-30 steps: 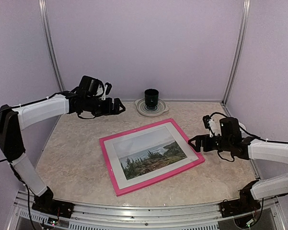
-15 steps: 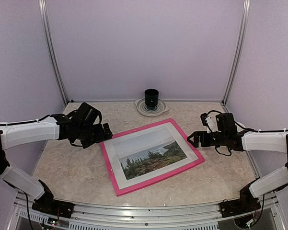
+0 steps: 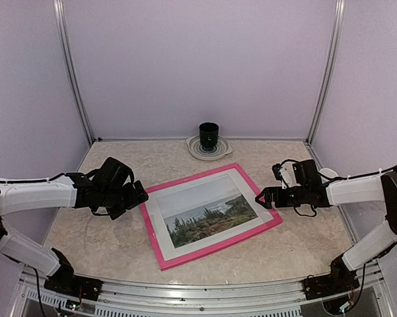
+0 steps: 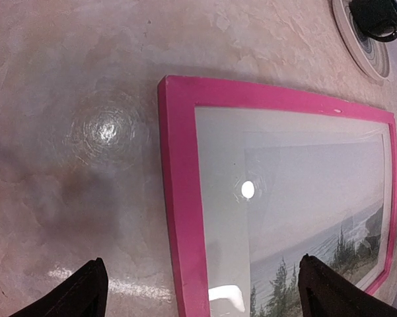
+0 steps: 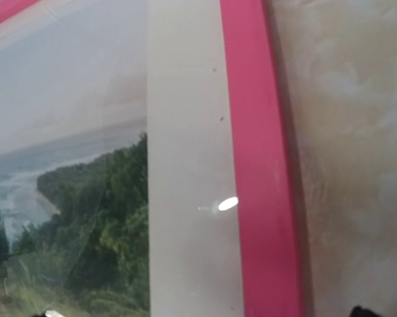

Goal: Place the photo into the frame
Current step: Adjust the photo frame at the center of the board, then reset both arms

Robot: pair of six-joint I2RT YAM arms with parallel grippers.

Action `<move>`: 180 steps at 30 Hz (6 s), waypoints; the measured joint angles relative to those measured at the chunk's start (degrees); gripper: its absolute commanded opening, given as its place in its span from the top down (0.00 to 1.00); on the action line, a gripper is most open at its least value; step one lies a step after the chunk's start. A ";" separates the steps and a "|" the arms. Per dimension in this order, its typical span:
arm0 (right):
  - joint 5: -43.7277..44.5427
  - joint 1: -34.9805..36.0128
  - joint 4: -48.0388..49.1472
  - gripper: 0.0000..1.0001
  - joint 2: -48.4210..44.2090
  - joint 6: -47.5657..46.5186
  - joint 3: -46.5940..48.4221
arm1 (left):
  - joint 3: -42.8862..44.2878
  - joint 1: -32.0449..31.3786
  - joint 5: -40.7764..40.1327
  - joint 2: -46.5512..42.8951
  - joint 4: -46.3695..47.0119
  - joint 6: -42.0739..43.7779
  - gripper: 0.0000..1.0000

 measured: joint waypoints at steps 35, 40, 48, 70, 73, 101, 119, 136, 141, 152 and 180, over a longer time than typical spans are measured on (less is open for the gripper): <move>-5.68 -0.20 4.15 0.01 1.99 0.26 -4.74 | 4.28 -0.61 3.96 17.66 13.86 2.25 0.01; -6.29 -0.61 4.79 0.01 0.04 1.16 -6.82 | 8.46 0.61 3.96 21.44 13.70 4.15 0.01; -6.97 -0.61 4.61 0.01 -2.97 2.27 -9.33 | 14.88 3.43 5.99 27.06 13.92 6.73 0.01; -5.95 2.05 2.56 0.01 -7.76 5.88 -12.20 | 26.82 7.26 9.49 36.81 14.86 10.47 0.01; -5.35 2.27 2.05 0.01 -8.04 5.88 -12.20 | 26.82 7.34 9.60 36.81 14.88 10.60 0.01; 13.38 2.40 -8.68 0.01 -24.98 -4.50 -4.61 | 3.85 10.03 -5.77 -14.05 14.69 25.20 0.01; 25.59 -1.49 -5.29 0.01 -52.54 -17.46 -7.69 | -15.85 11.76 -7.37 -47.91 15.74 43.69 0.01; 14.99 -10.64 -10.19 0.01 -50.80 -18.25 -8.41 | -22.86 31.04 3.78 -55.80 16.09 42.99 0.01; 15.45 -11.28 -11.50 0.01 -50.23 -19.30 -8.41 | -23.34 32.61 5.05 -55.87 16.20 42.84 0.01; 16.31 -11.28 -13.03 0.01 -47.56 -16.41 -5.84 | -23.34 32.65 7.04 -55.82 16.48 42.86 0.01; 16.48 -11.28 -14.21 0.01 -53.11 -15.63 -5.79 | -23.34 32.65 7.87 -55.23 16.52 42.86 0.01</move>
